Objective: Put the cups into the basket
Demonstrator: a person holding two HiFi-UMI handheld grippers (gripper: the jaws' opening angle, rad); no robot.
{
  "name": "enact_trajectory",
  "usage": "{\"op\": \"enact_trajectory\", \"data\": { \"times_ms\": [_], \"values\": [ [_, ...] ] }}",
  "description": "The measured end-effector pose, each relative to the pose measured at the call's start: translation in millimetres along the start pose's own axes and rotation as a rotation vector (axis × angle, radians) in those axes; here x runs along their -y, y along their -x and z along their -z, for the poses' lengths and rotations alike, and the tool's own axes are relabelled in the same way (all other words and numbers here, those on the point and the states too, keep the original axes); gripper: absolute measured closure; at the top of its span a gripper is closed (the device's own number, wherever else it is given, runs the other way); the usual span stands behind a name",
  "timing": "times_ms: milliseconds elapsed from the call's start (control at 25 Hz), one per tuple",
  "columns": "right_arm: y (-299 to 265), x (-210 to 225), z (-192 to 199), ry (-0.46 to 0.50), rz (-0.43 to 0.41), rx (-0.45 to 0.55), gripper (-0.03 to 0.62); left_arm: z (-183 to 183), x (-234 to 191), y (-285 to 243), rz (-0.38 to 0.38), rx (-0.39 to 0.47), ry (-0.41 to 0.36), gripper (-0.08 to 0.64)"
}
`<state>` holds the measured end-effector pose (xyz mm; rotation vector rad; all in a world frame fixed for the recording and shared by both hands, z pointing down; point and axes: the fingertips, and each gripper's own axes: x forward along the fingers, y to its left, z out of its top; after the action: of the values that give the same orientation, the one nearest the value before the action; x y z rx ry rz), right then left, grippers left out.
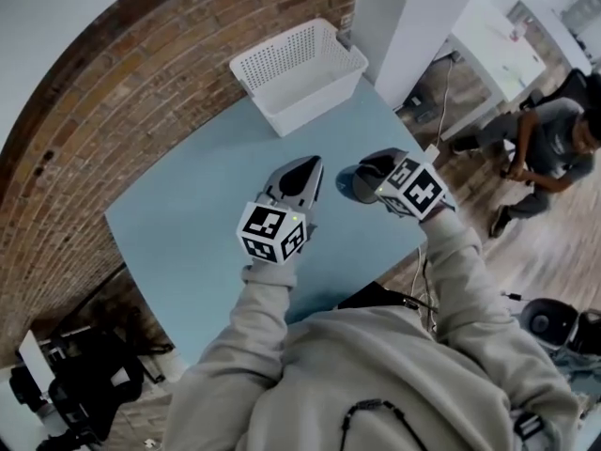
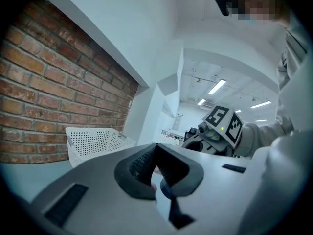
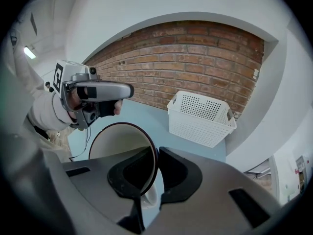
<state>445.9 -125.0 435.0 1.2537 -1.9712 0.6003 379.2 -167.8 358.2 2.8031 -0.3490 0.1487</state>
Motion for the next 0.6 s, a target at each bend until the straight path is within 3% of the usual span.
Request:
{"op": "enact_trajectory", "data": {
  "times_ms": [440, 600],
  "values": [
    [-35.8, 28.2, -31.4, 0.083, -0.084, -0.025, 0.551, 2.1, -43.9, -23.5, -0.060, -0.002, 0.037, 0.563],
    [-42.5, 45.0, -48.2, 0.121, -0.093, -0.036, 0.551, -3.1, -62.7, -30.0, -0.091, 0.032, 0.094, 0.563]
  ]
}}
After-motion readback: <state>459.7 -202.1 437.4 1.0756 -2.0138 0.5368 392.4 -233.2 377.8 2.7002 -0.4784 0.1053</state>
